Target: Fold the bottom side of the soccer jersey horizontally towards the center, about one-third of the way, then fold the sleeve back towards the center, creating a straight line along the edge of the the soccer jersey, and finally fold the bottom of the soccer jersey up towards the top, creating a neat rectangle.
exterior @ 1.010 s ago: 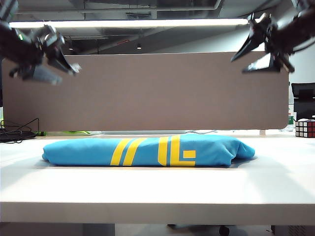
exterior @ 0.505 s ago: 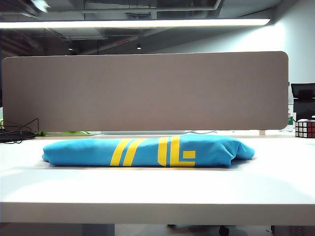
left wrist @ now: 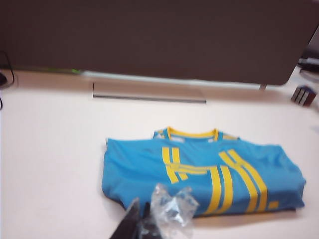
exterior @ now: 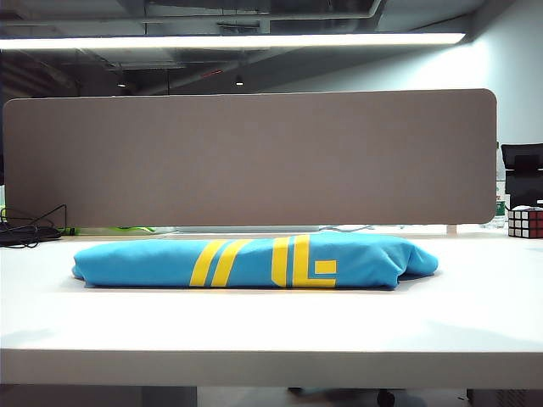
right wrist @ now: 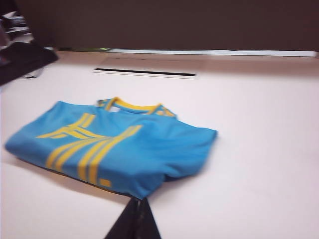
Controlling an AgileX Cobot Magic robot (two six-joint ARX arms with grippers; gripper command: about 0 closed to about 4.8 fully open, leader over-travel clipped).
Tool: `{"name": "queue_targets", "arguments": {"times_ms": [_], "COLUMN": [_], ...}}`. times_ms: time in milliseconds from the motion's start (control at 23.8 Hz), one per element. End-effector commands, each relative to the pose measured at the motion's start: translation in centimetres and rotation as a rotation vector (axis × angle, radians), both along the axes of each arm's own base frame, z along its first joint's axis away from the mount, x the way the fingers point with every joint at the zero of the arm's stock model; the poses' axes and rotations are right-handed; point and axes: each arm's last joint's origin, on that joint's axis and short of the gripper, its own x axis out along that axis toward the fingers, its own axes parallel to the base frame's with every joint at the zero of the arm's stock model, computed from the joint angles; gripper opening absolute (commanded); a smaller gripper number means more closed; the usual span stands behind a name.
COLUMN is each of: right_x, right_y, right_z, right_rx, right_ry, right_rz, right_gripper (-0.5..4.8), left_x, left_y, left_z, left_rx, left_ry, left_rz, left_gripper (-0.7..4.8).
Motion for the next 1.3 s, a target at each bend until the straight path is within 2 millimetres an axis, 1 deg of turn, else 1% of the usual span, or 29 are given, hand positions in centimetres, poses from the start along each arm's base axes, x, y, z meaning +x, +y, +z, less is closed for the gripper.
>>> {"name": "queue_targets", "arguments": {"times_ms": [42, 84, 126, 210, 337, 379, 463, 589, 800, 884, 1010, 1136, 1305], "right_x": [-2.2, -2.5, -3.0, -3.5, -2.8, -2.5, -2.0, -0.9, -0.4, -0.2, -0.1, -0.2, -0.2], "right_y": [-0.2, -0.3, -0.3, -0.5, -0.8, -0.9, -1.0, -1.1, -1.1, -1.1, -0.8, -0.8, -0.8], "right_z": [-2.4, -3.1, -4.4, -5.5, -6.7, -7.4, -8.7, -10.5, -11.4, -11.7, -11.7, -11.5, -11.4], "right_rx": [0.011, 0.011, 0.016, 0.053, 0.068, 0.062, 0.056, 0.037, 0.026, 0.034, 0.0, 0.002, 0.001], "right_ry": [-0.077, -0.092, -0.105, -0.154, -0.099, -0.094, -0.1, -0.153, -0.223, -0.275, -0.332, -0.354, -0.357], "right_rz": [-0.095, -0.12, -0.157, -0.219, -0.336, -0.365, -0.403, -0.401, -0.396, -0.382, -0.287, -0.284, -0.291], "right_gripper": [-0.08, -0.08, -0.08, -0.09, -0.08, -0.08, -0.08, -0.08, -0.08, -0.08, -0.08, -0.08, -0.08], "left_x": [-1.1, -0.9, -0.2, 0.4, 0.8, 1.0, 1.4, 2.1, 2.7, 2.7, 2.6, 2.5, 2.5], "left_y": [0.1, 0.0, 0.0, 0.0, 0.0, 0.1, 0.1, 0.1, 0.1, 0.1, 0.1, 0.1, 0.1], "left_z": [-3.2, -3.8, -4.6, -5.5, -6.4, -6.7, -7.3, -8.6, -10.3, -10.1, -9.6, -9.2, -9.3], "left_rx": [-0.03, -0.032, -0.047, -0.048, -0.049, -0.044, -0.024, 0.001, 0.005, 0.015, 0.017, 0.017, 0.017], "left_ry": [-0.073, -0.05, -0.01, -0.017, -0.048, -0.065, -0.102, -0.16, -0.227, -0.241, -0.297, -0.345, -0.337], "left_rz": [0.033, 0.021, -0.007, 0.002, -0.001, 0.03, 0.032, 0.039, 0.046, 0.037, 0.022, 0.022, 0.024], "left_gripper": [-0.06, -0.06, -0.06, -0.06, -0.06, -0.06, -0.06, -0.06, -0.06, -0.06, -0.06, -0.06, -0.06]}}
